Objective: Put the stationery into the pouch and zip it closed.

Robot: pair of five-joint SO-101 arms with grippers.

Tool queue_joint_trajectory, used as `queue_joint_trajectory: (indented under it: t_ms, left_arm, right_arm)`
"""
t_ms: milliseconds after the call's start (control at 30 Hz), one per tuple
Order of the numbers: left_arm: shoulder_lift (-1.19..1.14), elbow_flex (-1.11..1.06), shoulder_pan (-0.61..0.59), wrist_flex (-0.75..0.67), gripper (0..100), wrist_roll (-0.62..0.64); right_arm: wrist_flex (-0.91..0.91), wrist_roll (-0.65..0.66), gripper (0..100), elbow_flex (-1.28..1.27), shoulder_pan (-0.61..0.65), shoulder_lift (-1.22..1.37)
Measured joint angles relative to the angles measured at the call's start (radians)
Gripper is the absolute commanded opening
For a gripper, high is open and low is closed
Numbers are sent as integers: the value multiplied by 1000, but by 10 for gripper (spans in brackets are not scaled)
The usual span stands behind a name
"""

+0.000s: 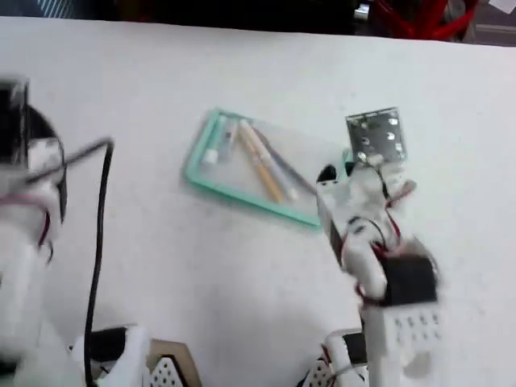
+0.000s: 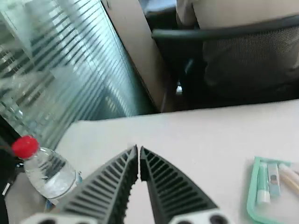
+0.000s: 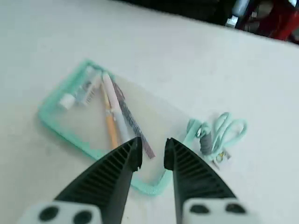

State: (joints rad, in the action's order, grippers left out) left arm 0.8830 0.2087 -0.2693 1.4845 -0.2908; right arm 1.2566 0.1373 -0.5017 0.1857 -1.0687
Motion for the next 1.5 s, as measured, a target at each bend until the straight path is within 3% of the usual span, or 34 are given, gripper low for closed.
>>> queue_joint_trajectory:
  t_ms: [267,367,700,900,1067,1267,1500]
  left_arm:
    - [381,20,218,35,35,9]
    - [519,6,281,37,35,9]
    - [944,-180,281,60,35,9]
    - [945,-213,272,81,34,9]
    - [945,-345,272,28,32,9]
    - [944,-692,272,-146,31,9]
    - [944,-1163,269,-407,34,9]
  right_arm:
    - [351,0,85,557,61,-190]
    - [402,0,84,589,60,-255]
    - [446,0,86,594,63,-647]
    - [445,0,87,497,-29,-733]
    - [430,0,87,404,-34,-736]
    - [262,0,87,97,-37,-736]
    - [-78,0,87,-451,-35,-735]
